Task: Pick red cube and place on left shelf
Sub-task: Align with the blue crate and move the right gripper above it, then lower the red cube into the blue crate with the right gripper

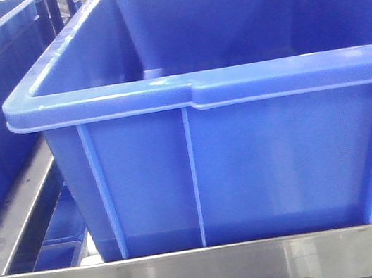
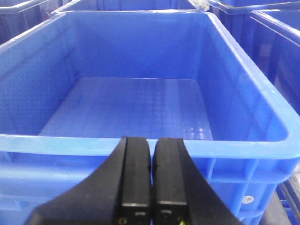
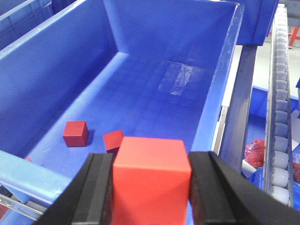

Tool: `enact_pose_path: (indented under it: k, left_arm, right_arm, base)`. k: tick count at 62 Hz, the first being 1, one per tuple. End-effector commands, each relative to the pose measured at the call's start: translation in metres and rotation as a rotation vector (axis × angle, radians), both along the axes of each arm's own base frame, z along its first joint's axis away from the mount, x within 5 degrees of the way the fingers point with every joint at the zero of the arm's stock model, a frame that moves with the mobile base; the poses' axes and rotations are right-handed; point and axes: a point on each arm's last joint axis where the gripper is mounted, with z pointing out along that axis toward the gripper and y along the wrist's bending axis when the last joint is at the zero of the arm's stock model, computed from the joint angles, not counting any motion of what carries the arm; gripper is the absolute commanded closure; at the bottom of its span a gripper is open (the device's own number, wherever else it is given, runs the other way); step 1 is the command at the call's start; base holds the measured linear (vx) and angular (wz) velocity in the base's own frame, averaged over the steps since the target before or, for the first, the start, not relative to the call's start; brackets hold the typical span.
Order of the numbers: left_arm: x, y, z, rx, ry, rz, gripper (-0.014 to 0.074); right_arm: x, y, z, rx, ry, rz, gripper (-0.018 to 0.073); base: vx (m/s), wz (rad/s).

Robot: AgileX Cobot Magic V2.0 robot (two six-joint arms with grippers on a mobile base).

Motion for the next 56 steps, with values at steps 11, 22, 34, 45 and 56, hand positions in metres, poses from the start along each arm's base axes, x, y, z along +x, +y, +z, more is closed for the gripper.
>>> enact_pose_path:
  k: [11,22,34,45,56]
  left_arm:
    - [0.0,0.0,0.0,-0.013,-0.067,0.004,0.0506]
    - [0.0,0.0,0.0,-0.013,-0.067,0.004,0.0506]
    - [0.0,0.0,0.0,-0.013,-0.067,0.004,0.0506]
    - [0.0,0.0,0.0,-0.013,-0.067,0.004,0.0506]
    - [0.0,0.0,0.0,-0.013,-0.067,0.004,0.0506]
  right_arm:
    - [0.002,0.002,0.033,0.022,-0.107,0.018,0.0487]
    - [0.029,0.019,0.082,-0.047,-0.12,0.026,0.0487]
    - [0.089,0.058,0.101,-0.154,0.041,0.056,0.0487]
    - [0.153,0.099,0.076,-0.241,0.229,0.057,0.0487]
    - [0.206,0.132,0.049,-0.297,0.344,0.058,0.0487]
  base:
    - [0.0,0.0]
    - [0.02,-0.13]
    - [-0.01,0.07]
    - [0.0,0.0]
    - [0.01,-0.07]
